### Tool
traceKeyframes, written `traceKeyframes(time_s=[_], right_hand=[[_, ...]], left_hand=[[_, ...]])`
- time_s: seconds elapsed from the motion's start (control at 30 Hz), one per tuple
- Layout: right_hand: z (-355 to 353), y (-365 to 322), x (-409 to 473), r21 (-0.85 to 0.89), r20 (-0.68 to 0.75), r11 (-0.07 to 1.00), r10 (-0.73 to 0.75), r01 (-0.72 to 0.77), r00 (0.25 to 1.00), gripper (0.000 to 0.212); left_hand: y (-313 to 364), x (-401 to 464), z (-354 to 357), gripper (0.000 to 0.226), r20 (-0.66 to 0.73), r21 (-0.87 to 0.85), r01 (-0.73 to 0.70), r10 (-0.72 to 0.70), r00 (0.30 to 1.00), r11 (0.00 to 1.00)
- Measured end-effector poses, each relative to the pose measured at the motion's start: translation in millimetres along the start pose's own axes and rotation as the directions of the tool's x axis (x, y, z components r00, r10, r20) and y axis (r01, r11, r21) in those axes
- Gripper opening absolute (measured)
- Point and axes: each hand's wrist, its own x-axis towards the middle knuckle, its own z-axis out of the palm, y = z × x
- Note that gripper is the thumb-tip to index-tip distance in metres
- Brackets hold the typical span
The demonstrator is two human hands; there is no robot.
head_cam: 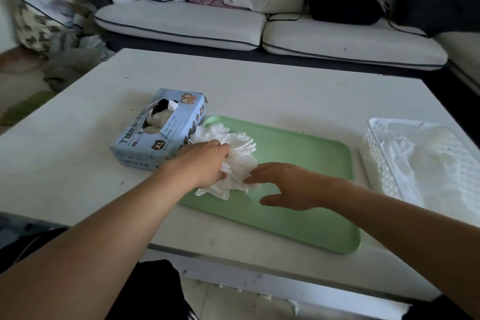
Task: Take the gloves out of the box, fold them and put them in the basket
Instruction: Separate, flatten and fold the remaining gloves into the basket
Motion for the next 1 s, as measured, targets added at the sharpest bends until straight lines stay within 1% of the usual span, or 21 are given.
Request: traceKeyframes(time_s=[0.1,0.17,0.23,0.37,0.43,0.5,0.57,0.67,0.73,0.8,0.83,0.9,0.93,0.97,1.0], right_hand=[[-3,1,2,-0.094,-0.011,0.996,-0.006,0.005,1.000,0.048],[-13,3,2,-0.063,-0.010,0.998,0.010,-0.011,1.000,0.038],[-26,3,-2,0.009,-0.053,1.000,0.030,-0.030,0.998,0.031],[-48,6,-12,0.201,-0.257,0.979,0.078,-0.025,0.963,0.013],[-54,12,-16,0.328,-0.328,0.945,0.133,-0.019,0.935,0.008],[-61,17,-21,0.454,-0.361,0.891,0.195,-0.010,0.912,0.009],[-72,18,-27,0.607,-0.393,0.793,0.242,0.053,0.887,0.011],[-90,21,-36,0.808,-0.442,0.552,0.336,0.206,0.832,0.013],[-101,23,-44,0.868,-0.449,0.402,0.380,0.292,0.809,0.014],[-106,24,-51,0.905,-0.417,0.278,0.416,0.323,0.809,0.013],[-106,23,-53,0.919,-0.392,0.223,0.426,0.325,0.816,0.012],[-106,19,-54,0.937,-0.348,0.143,0.428,0.318,0.834,0.015],[-107,15,-54,0.940,-0.338,0.111,0.425,0.322,0.840,0.016],[-108,12,-53,0.938,-0.336,0.074,0.426,0.338,0.840,0.015],[-109,9,-52,0.933,-0.339,0.037,0.421,0.357,0.841,0.014]], left_hand=[[-3,0,2,0.050,-0.019,-0.016,-0.001,0.001,1.000,1.000],[-7,1,4,0.051,-0.038,-0.013,0.005,-0.005,0.999,1.000],[-12,3,8,0.051,-0.055,0.008,0.011,-0.011,0.998,1.000],[-14,5,14,0.048,-0.081,0.054,0.031,-0.027,0.996,0.998],[-15,7,15,0.048,-0.083,0.054,0.048,-0.044,0.996,0.997],[-14,8,15,0.046,-0.086,0.057,0.056,-0.051,0.995,0.997],[-14,10,15,0.045,-0.080,0.066,0.058,-0.052,0.995,0.996],[-14,10,14,0.048,-0.051,0.067,0.069,-0.066,0.997,0.995],[-12,10,10,0.048,-0.021,0.077,0.070,-0.069,0.997,0.995],[-8,9,0,0.049,0.042,0.063,0.076,-0.078,0.996,0.995],[-6,8,-8,0.053,0.091,0.052,0.076,-0.081,0.993,0.996],[1,4,-30,0.075,0.129,0.024,0.066,-0.069,0.989,0.998],[6,1,-43,0.088,0.100,-0.035,0.048,-0.045,0.994,0.998],[14,-4,-55,0.096,0.044,-0.173,0.009,-0.001,0.999,0.985],[24,-9,-65,0.097,-0.027,-0.380,-0.052,0.046,0.999,0.924]])
